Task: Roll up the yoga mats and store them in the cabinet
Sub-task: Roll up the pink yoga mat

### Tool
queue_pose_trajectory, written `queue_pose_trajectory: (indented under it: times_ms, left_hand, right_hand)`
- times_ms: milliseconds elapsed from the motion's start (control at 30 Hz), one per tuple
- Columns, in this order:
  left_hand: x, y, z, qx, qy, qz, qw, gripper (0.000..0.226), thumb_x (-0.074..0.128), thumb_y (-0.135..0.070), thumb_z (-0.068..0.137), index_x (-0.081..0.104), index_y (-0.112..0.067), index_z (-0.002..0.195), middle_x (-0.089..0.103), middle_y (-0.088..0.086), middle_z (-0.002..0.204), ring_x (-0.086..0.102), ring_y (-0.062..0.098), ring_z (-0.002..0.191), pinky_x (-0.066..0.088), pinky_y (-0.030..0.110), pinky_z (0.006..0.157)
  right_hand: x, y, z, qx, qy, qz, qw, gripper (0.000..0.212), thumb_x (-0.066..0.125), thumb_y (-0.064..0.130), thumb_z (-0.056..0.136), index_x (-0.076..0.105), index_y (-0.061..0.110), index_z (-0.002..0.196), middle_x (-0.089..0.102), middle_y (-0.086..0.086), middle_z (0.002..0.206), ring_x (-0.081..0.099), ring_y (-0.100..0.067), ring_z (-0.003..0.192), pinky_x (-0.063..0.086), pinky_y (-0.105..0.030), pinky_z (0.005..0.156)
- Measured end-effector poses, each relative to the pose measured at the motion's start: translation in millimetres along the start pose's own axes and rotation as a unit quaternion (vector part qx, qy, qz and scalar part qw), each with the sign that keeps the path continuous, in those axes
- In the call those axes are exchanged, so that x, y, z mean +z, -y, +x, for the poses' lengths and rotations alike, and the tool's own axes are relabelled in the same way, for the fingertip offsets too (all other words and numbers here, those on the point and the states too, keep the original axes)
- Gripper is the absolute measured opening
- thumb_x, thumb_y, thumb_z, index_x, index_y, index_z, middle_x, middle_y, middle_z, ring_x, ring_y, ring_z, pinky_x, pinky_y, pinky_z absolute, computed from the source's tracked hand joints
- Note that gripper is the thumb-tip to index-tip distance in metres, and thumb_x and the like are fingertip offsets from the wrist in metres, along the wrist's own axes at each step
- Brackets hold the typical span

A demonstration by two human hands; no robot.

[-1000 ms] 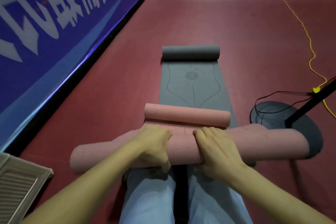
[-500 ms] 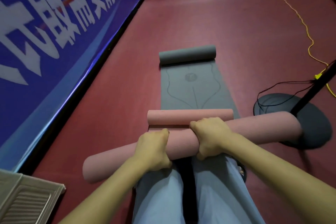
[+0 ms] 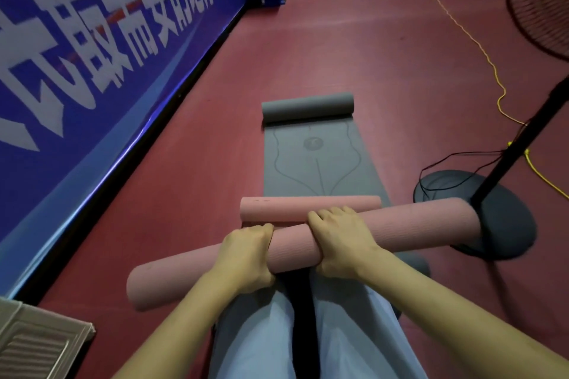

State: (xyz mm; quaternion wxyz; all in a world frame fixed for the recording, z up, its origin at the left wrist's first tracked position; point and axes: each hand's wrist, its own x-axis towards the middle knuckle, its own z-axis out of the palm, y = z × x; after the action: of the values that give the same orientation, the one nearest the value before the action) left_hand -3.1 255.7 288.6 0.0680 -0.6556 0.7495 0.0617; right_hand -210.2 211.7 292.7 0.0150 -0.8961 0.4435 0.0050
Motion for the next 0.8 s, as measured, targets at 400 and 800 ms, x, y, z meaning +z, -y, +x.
queue_pose_trajectory:
  times_ms: [400, 800]
  left_hand:
    - [1.5, -9.1, -55.8, 0.058, -0.006, 0.012, 0.998, 0.04, 0.068, -0.031, 0.059, 0.05, -0.023, 0.094, 0.068, -0.001, 0.095, 0.066, 0.032, 0.087, 0.05, 0.036, 0.07]
    - [-22.0, -8.5, -41.6, 0.054, 0.088, 0.041, 0.994, 0.063, 0.079, -0.052, 0.051, 0.055, -0.027, 0.103, 0.069, 0.001, 0.097, 0.066, 0.029, 0.087, 0.048, 0.034, 0.068]
  right_hand:
    - [11.1, 35.0, -57.5, 0.03, -0.041, 0.003, 0.999, 0.06, 0.076, 0.034, 0.031, 0.05, 0.02, 0.083, 0.062, -0.003, 0.075, 0.06, -0.028, 0.066, 0.045, -0.035, 0.063]
    - [7.6, 26.4, -56.9, 0.002, -0.026, -0.013, 1.0, 0.066, 0.074, 0.048, 0.046, 0.055, 0.02, 0.102, 0.063, -0.001, 0.097, 0.061, -0.029, 0.086, 0.042, -0.037, 0.073]
